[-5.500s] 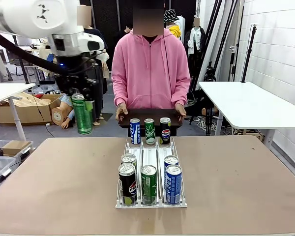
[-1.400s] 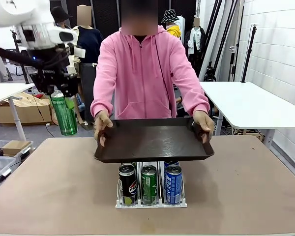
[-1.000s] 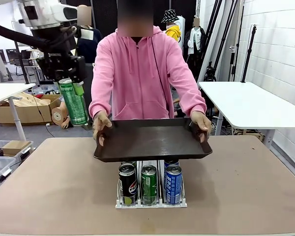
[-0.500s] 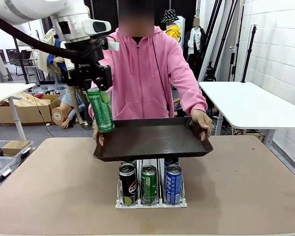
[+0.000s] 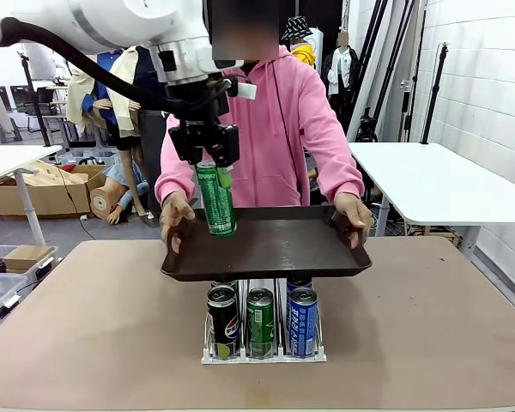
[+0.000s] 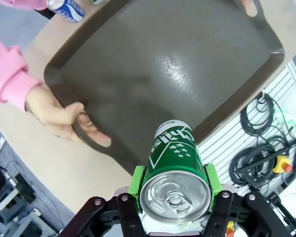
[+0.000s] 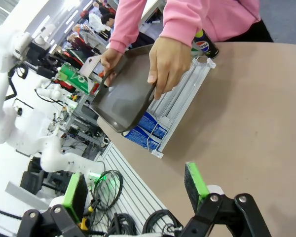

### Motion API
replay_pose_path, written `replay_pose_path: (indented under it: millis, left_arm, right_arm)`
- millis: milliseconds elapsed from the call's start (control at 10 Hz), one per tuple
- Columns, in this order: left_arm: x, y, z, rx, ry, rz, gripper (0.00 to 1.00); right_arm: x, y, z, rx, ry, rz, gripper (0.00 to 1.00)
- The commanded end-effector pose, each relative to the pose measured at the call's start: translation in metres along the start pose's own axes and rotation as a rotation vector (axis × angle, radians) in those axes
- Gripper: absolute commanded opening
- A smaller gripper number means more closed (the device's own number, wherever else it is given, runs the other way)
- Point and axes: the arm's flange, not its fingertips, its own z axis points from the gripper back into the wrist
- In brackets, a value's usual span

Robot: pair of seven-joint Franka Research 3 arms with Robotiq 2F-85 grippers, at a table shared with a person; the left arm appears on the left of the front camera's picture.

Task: Retrieve and hand over the desired beverage to the person.
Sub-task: Place the picked can on the Handle tray extended by the person.

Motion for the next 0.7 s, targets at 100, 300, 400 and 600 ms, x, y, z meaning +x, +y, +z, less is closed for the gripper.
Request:
replay_pose_path:
  millis: [100,300,400,600]
  left_arm:
    - [0.028,0.006,-0.006,0.067,-0.026,-0.045,0.0]
    - [0.033,0.007,-0.019,0.125,-0.028,-0.052,0.0]
    - [0.032,0.009,-0.026,0.107,-0.026,-0.07,0.0]
    - [0.031,0.014,-0.043,0.081,0.014,-0.094,0.0]
  right_arm:
    - [0.0,0.0,0.0,0.011,-0.007,0.009,1.0]
    - [0.0,0.0,0.0,0.011,-0.007,0.009,1.0]
    - [0.0,0.0,0.0,0.011,-0.007,0.009,1.0]
    - [0.0,0.0,0.0,0.011,-0.007,0.009,1.0]
